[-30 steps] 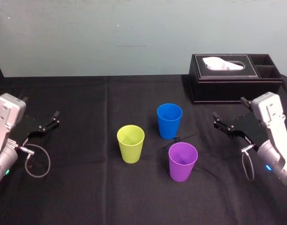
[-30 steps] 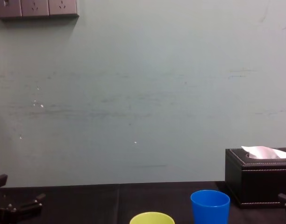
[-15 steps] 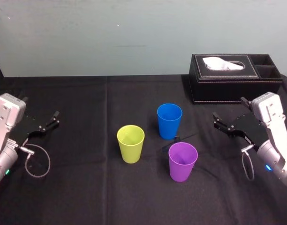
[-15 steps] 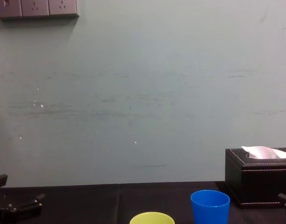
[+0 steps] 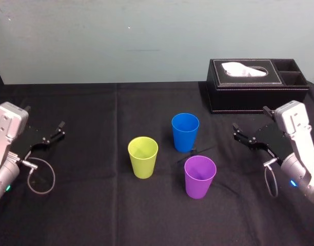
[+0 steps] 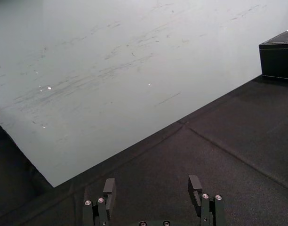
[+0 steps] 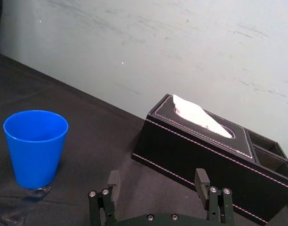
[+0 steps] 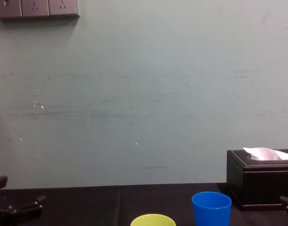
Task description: Stack the three plastic cups sequentially using one hand.
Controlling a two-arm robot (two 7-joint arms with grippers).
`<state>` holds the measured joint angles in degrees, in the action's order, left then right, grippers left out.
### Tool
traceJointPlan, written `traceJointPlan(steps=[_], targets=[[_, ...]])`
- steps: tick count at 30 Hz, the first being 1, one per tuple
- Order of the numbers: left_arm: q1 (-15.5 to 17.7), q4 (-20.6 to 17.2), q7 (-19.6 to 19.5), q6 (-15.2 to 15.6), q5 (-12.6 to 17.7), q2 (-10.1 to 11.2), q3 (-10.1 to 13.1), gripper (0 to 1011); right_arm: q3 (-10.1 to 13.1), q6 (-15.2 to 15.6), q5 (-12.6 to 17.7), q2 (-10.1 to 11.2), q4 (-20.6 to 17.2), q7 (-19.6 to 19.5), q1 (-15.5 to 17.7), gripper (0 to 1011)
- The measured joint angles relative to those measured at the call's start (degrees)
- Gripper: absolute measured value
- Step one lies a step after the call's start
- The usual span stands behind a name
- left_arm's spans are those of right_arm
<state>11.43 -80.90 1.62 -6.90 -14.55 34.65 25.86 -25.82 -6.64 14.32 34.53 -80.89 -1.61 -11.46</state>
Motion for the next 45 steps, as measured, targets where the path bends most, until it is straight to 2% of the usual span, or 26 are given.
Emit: traceJointPlan(steps=[8, 13, 19, 26, 27, 33, 38, 45], targets=[[0.00, 0.00, 0.00, 0.00, 0.00, 0.00, 0.00, 1010, 1.30, 1.13, -0.76, -0.09, -0.90, 0.62, 0.44, 1004], [0.00, 0.00, 0.00, 0.00, 0.00, 0.00, 0.00, 1010, 3.49, 1.81, 1.29, 0.91, -2.90, 2.64, 1.76, 1004], [0.00, 0.00, 0.00, 0.00, 0.00, 0.00, 0.00, 1010, 6.12, 3.07, 3.67, 3.28, -6.31, 5.59, 3.96, 1004], [0.00, 0.00, 0.00, 0.00, 0.00, 0.00, 0.00, 1010, 9.72, 3.95, 6.96, 7.33, -11.77, 10.38, 7.87, 1004], [0.00, 0.00, 0.00, 0.00, 0.00, 0.00, 0.00, 1010, 9.72, 3.95, 6.96, 7.33, -11.77, 10.38, 7.87, 1004], [0.00, 0.00, 0.00, 0.00, 0.00, 0.00, 0.00, 1010, 13.26, 4.20, 10.90, 10.22, -15.88, 14.85, 12.14, 1004], [0.00, 0.00, 0.00, 0.00, 0.00, 0.00, 0.00, 1010, 15.35, 4.47, 12.74, 12.37, -18.27, 18.08, 15.24, 1004], [0.00, 0.00, 0.00, 0.00, 0.00, 0.00, 0.00, 1010, 17.02, 4.92, 14.21, 14.90, -19.94, 22.47, 18.43, 1004]])
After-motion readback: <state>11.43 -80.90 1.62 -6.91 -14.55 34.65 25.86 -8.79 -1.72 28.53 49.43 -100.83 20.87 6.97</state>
